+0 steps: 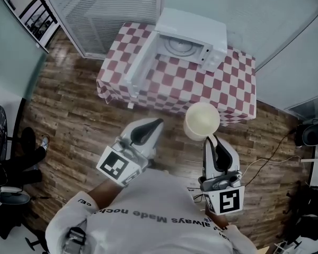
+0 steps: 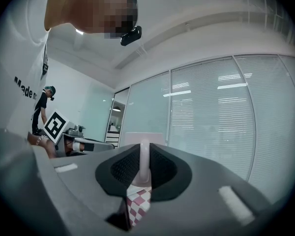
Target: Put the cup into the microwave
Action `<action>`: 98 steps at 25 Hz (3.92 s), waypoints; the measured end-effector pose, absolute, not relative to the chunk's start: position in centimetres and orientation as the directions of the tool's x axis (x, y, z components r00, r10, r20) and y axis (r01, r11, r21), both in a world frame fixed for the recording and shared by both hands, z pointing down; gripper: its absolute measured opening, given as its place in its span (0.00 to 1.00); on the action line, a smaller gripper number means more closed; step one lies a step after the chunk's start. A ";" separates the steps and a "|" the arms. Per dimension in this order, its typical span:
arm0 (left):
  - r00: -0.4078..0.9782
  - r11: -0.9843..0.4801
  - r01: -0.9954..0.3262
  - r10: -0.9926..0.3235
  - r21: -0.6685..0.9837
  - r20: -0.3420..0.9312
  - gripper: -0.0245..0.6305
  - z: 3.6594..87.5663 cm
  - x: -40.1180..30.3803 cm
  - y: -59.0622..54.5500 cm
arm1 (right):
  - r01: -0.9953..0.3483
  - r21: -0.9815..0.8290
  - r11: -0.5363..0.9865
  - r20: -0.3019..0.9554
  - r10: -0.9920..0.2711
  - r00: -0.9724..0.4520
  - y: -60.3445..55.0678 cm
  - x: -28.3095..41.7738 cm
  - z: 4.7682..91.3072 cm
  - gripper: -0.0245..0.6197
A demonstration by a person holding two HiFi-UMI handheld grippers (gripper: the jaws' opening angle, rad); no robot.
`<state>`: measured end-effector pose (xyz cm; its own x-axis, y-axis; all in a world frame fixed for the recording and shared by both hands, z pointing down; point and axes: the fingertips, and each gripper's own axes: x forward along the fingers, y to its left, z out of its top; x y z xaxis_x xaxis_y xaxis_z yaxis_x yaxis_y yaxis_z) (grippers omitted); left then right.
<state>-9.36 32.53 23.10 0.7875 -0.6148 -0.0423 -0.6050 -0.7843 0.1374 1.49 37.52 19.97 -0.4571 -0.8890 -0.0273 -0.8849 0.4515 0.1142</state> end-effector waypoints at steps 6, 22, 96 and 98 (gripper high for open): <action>0.796 -0.793 -0.593 -0.603 0.138 -0.043 0.04 23.1 -12.0 27.4 | -0.892 0.110 0.438 -0.034 -0.896 -0.444 32.4 -1.2 20.0 0.10; 0.818 -0.812 -0.563 -0.574 0.156 -0.038 0.04 24.0 -14.2 19.7 | -0.910 0.103 0.402 -0.013 -0.914 -0.405 24.9 -3.4 21.0 0.10; 0.769 -0.763 -0.629 -0.638 0.150 -0.018 0.04 23.8 1.9 -11.9 | -0.882 0.057 0.468 -0.062 -0.880 -0.471 -7.7 13.5 21.3 0.10; 0.772 -0.764 -0.627 -0.636 0.152 -0.014 0.04 24.1 1.6 -12.1 | -0.883 0.053 0.466 -0.062 -0.881 -0.469 -7.9 13.1 21.4 0.10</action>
<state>1.58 -12.06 24.06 0.7719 -0.6356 -0.0145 -0.6266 -0.7644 0.1521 13.12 -7.87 21.40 -0.4685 -0.8813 -0.0615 -0.8833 0.4659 0.0525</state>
